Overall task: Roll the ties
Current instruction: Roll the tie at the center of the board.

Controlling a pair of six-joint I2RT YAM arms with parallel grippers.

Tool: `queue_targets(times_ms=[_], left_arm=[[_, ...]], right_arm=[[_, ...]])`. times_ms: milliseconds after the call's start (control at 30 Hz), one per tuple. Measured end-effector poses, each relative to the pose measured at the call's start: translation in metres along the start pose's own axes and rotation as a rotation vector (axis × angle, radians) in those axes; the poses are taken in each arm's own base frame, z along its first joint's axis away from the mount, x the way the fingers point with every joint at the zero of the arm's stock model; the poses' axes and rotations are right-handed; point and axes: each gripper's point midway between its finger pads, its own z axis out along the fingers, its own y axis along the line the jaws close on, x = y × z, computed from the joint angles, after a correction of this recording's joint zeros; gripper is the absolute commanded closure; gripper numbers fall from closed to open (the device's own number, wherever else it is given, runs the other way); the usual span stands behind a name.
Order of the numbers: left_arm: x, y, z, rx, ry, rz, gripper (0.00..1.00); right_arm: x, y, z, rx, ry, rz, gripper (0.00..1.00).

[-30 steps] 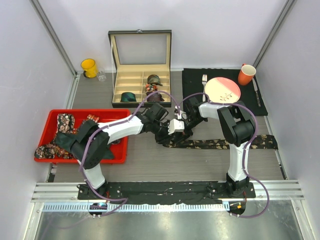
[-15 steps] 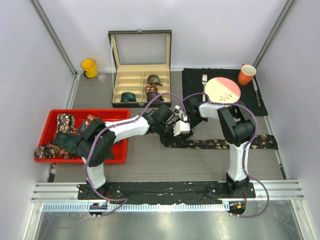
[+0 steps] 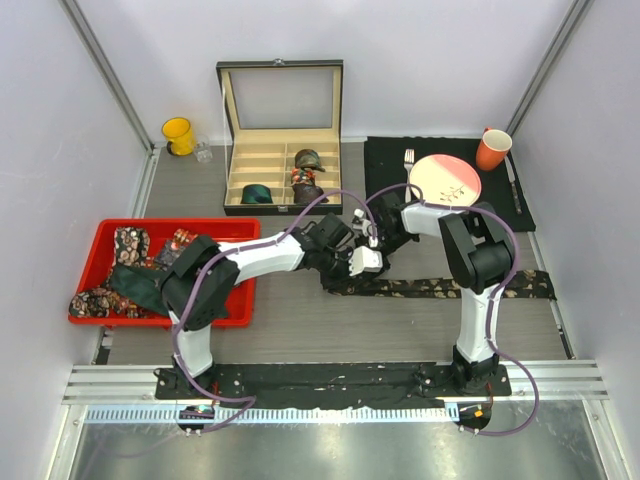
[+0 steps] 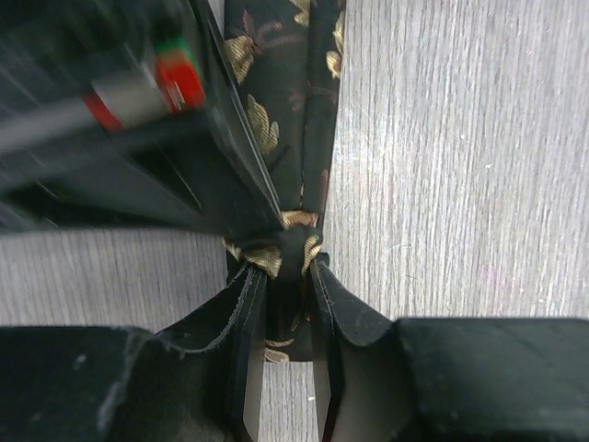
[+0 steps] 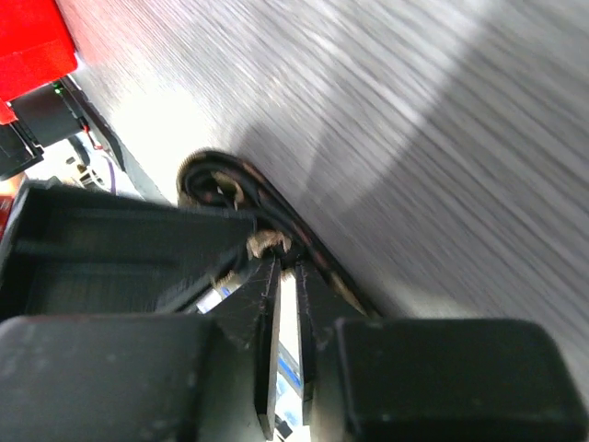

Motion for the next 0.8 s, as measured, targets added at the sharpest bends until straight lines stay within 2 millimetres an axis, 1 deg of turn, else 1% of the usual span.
queue_targets(times_ms=[133, 200, 267, 333, 533, 800], left_arm=[[0.002, 0.0, 0.002, 0.004, 0.006, 0.002, 0.73], [0.002, 0.0, 0.002, 0.004, 0.006, 0.004, 0.73], [0.002, 0.0, 0.002, 0.005, 0.007, 0.007, 0.73], [0.002, 0.0, 0.002, 0.011, 0.009, 0.009, 0.73], [0.002, 0.0, 0.002, 0.036, 0.012, -0.008, 0.73], [0.003, 0.002, 0.001, 0.081, 0.007, -0.049, 0.73]], right_arm=[[-0.001, -0.003, -0.015, 0.014, -0.022, -0.006, 0.72], [-0.003, -0.001, -0.022, 0.01, -0.042, -0.017, 0.71], [-0.003, 0.002, -0.025, -0.001, -0.05, -0.023, 0.68], [-0.001, 0.006, -0.024, -0.016, -0.046, -0.028, 0.67], [0.008, 0.009, -0.013, -0.038, -0.026, -0.035, 0.65], [0.002, 0.015, -0.006, -0.054, -0.046, -0.059, 0.66]])
